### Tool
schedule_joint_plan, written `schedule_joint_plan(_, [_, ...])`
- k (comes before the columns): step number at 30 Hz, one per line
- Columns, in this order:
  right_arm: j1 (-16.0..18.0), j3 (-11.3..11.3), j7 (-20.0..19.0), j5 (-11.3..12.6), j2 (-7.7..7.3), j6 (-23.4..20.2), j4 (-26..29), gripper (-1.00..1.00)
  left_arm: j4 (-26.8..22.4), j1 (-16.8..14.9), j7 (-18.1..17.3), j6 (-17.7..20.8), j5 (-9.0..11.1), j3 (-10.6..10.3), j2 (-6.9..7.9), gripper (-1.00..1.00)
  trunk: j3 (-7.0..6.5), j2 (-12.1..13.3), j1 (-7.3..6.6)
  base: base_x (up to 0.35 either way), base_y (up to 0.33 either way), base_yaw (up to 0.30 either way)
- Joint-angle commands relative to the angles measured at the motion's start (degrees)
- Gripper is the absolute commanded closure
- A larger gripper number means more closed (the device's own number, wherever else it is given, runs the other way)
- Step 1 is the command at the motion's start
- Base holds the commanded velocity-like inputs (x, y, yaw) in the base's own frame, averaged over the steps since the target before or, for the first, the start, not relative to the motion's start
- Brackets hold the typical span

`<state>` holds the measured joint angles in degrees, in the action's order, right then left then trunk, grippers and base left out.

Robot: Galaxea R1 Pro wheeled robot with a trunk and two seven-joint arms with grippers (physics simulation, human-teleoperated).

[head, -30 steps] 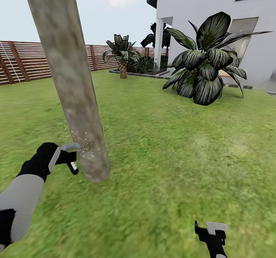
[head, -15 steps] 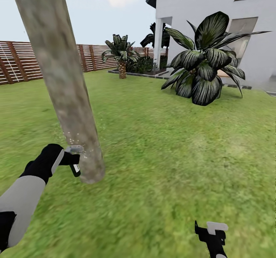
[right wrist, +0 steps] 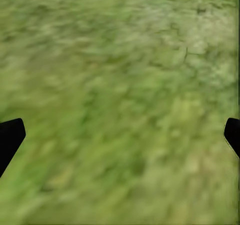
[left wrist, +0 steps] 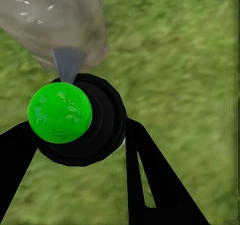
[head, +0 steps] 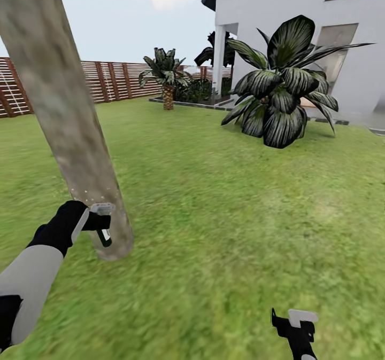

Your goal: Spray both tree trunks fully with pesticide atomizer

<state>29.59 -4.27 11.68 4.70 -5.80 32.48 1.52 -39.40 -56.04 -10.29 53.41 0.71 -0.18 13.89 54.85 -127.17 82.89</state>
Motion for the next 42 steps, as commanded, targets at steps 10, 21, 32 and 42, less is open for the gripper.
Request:
schedule_joint_plan(10, [0.0,-0.5,0.1,0.5,0.08,0.1,0.0,-1.0,-0.2,0.0,0.1,0.3,0.2,0.3,0.09,1.0,0.05,0.0,0.0,0.095,-0.265,0.06])
schedule_joint_plan(21, [0.0,-0.5,0.1,0.5,0.09,0.1,0.0,-1.0,0.4,0.5,0.5,0.1,0.2,0.3,0.09,1.0,0.05,0.0,0.0,0.059,-0.268,0.273])
schedule_joint_plan(32, [0.0,-0.5,0.1,0.5,0.09,0.1,0.0,-1.0,0.4,3.5,0.7,-0.4,0.6,0.9,-0.4,1.0,0.05,0.0,0.0,0.081,-0.254,0.123])
schedule_joint_plan(42, [0.0,-0.5,0.1,0.5,0.15,0.1,0.0,-1.0,3.0,6.0,1.1,-0.9,0.2,3.1,4.98,1.0,0.05,0.0,0.0,0.254,-0.163,0.056])
